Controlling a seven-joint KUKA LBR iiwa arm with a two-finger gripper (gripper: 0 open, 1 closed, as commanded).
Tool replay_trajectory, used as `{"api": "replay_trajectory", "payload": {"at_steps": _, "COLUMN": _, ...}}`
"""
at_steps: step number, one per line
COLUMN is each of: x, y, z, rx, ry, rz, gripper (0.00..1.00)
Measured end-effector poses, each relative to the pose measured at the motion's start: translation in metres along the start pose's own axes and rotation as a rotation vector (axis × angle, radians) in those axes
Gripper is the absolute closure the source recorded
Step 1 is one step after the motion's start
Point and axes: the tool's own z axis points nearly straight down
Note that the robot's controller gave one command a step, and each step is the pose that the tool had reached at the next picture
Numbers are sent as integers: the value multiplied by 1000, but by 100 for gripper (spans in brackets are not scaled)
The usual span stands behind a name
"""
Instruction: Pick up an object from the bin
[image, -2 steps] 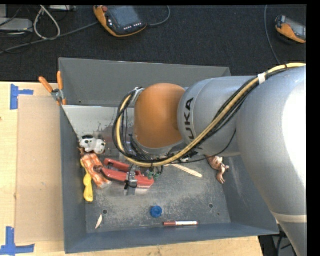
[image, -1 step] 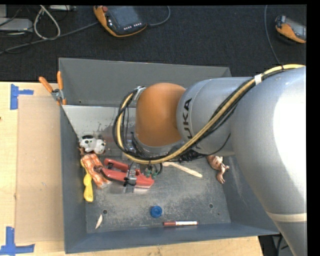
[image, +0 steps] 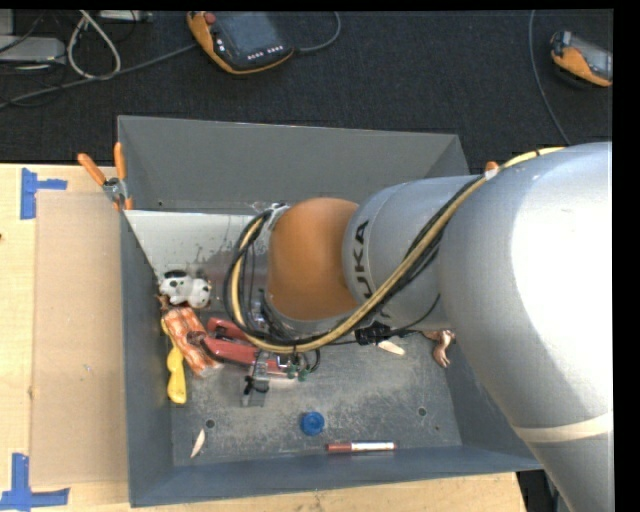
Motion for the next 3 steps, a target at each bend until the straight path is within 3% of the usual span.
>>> {"api": "replay_trajectory", "payload": {"at_steps": 1, "x": 2, "y": 11, "z": -1, "rx": -1, "ry": -2, "rz": 14, "gripper": 100}}
{"api": "replay_trajectory", "payload": {"at_steps": 3, "x": 3, "y": 10, "z": -7, "rx": 0, "ry": 1, "rz": 16, "gripper": 100}}
